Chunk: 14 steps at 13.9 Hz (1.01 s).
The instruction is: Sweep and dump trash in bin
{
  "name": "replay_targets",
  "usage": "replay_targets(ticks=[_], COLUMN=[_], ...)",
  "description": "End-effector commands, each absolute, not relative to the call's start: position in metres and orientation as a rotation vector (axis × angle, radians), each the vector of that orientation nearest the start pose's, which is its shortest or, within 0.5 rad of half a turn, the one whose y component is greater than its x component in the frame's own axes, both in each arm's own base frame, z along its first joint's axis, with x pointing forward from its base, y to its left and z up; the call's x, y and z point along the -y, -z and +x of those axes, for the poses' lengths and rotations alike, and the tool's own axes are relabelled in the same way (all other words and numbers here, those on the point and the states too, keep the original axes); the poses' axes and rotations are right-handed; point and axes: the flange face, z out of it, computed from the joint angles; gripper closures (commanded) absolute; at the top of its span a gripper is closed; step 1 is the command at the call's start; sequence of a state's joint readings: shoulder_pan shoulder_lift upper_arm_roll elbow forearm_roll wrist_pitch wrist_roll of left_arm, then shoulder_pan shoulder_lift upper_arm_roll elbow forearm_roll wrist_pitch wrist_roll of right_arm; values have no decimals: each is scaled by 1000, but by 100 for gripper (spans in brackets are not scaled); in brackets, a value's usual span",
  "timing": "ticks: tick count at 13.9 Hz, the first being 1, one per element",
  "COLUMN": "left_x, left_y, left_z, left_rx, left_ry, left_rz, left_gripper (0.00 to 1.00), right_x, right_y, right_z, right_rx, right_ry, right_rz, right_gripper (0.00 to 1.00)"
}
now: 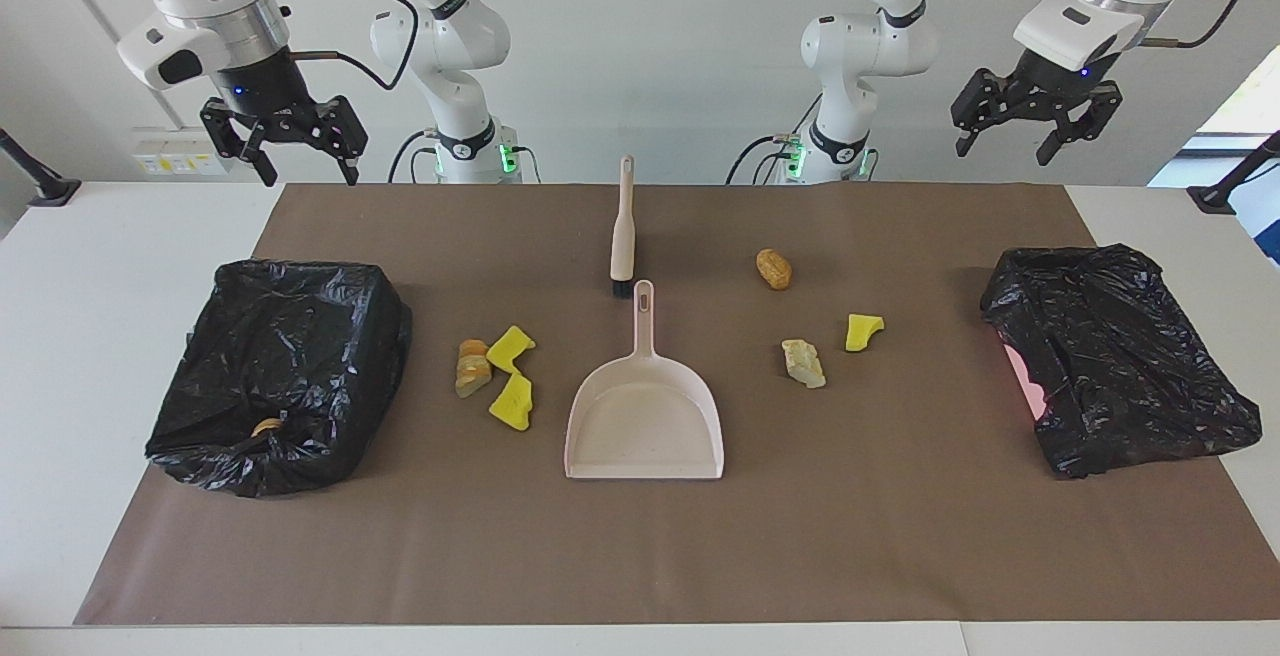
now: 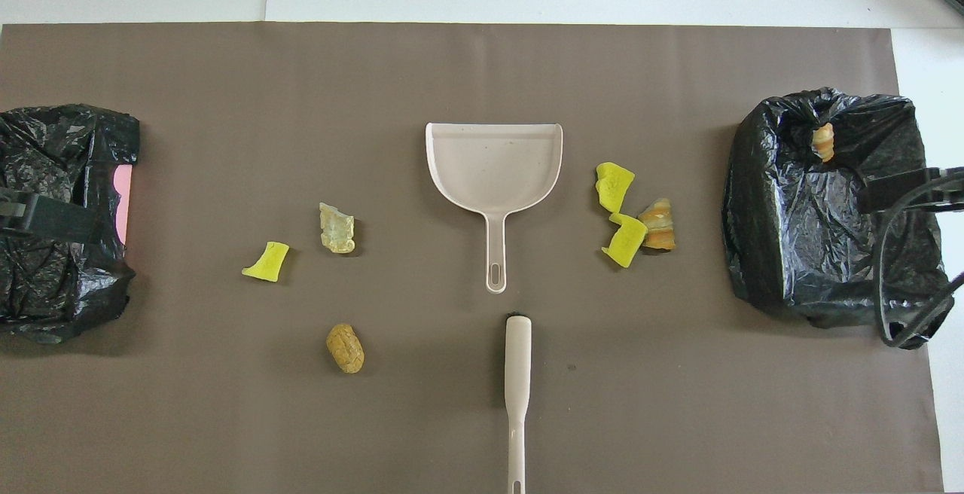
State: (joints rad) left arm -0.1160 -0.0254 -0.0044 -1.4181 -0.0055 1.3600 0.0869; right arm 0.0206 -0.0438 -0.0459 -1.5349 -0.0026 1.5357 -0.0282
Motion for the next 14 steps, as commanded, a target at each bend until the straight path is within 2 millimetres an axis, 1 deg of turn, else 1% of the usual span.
replay_targets(ticks=[1, 5, 7, 11, 12, 14], left_x=[63, 63, 63, 72, 73, 78], left_y=[-694, -694, -694, -694, -692, -690], left_z=[510, 511, 511, 510, 509, 506], left_rx=[-321, -315, -313, -327, -332, -344], left_ry=[-62, -57, -55, -51, -55, -53], left_rz=[-3115, -3118, -3120, -3123, -3122, -3122], left_gripper=[0, 0, 0, 0, 0, 0], right_x=[14, 13, 14, 14, 19, 17], right_y=[-663, -663, -663, -663, -663, -663], right_z=[528, 528, 526, 525, 526, 526], right_rx=[27, 35, 47, 40, 23, 30], right_ry=[70, 70, 39, 25, 27, 27], right_rz=[-3127, -3127, -3127, -3127, -3127, -3127], right_gripper=[0, 0, 0, 0, 0, 0])
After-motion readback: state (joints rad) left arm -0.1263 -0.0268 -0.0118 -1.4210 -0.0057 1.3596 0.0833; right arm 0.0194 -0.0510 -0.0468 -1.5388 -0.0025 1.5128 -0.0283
